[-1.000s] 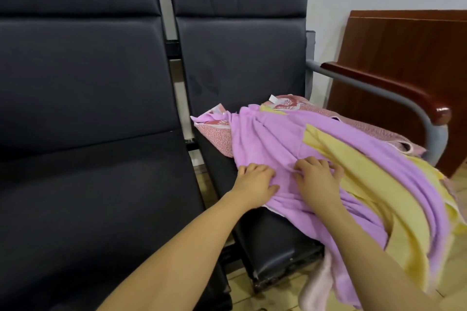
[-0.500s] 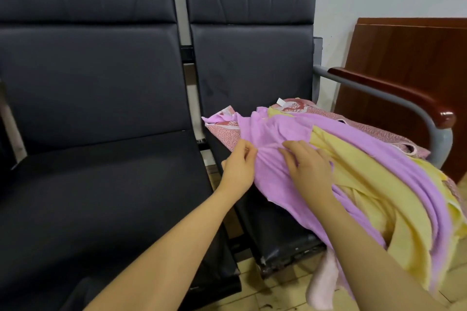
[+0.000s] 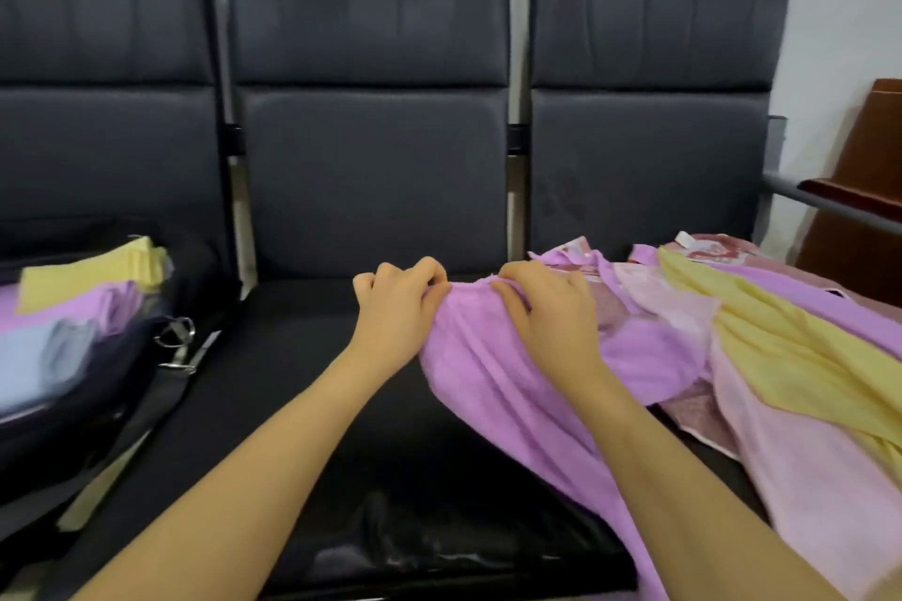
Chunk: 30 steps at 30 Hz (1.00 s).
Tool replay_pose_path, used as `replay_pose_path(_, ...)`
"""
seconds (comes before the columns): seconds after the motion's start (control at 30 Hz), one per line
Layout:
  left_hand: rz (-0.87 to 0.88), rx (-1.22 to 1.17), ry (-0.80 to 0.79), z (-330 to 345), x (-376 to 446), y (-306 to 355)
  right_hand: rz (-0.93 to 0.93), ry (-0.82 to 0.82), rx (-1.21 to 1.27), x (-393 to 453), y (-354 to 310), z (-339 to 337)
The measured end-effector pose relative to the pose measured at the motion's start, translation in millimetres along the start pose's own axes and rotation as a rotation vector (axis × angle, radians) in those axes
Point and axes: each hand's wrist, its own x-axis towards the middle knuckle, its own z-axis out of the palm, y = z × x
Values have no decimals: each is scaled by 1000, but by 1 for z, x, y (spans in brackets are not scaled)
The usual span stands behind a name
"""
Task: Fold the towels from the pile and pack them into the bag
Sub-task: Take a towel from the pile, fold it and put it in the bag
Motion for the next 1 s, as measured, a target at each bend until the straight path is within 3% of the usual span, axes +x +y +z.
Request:
replay_pose_path(0.13,-44,72,19,-23,-18,-43,10,-141,-6,7,-35,37)
replay_pose_path(0.27,-157,81,162,-39,-19,-70,-6,-205,82,15,-69,60)
replay_pose_path(0.33,-256,90,150,-43,-16,-83,57,-379,122,14,-81,65)
replay_pose_path(0.43,-414,193,-183,-34,-28,-103,149,-577,164,-5,-82,75)
replay_pose_path(0.5,-428,209,-434,-27,-44,-110,203,-687,160,-17,-80,78)
replay_pose_path(0.63,-163,326,-735,-21,-70,-106,132,-1036,-4,-37,-65,76)
replay_pose_path(0.73,-103,388,-963,-13,-92,-106,-7,-1166,-179,-54,-50,64)
replay_pose_path(0.9,-96,405,-1056,-14,-99,-126,84,-1361,-248,-77,-42,62)
replay_pose_path(1.0,-68,424,-1040,-11,-95,-142,150,-1360,-242,-85,-42,79)
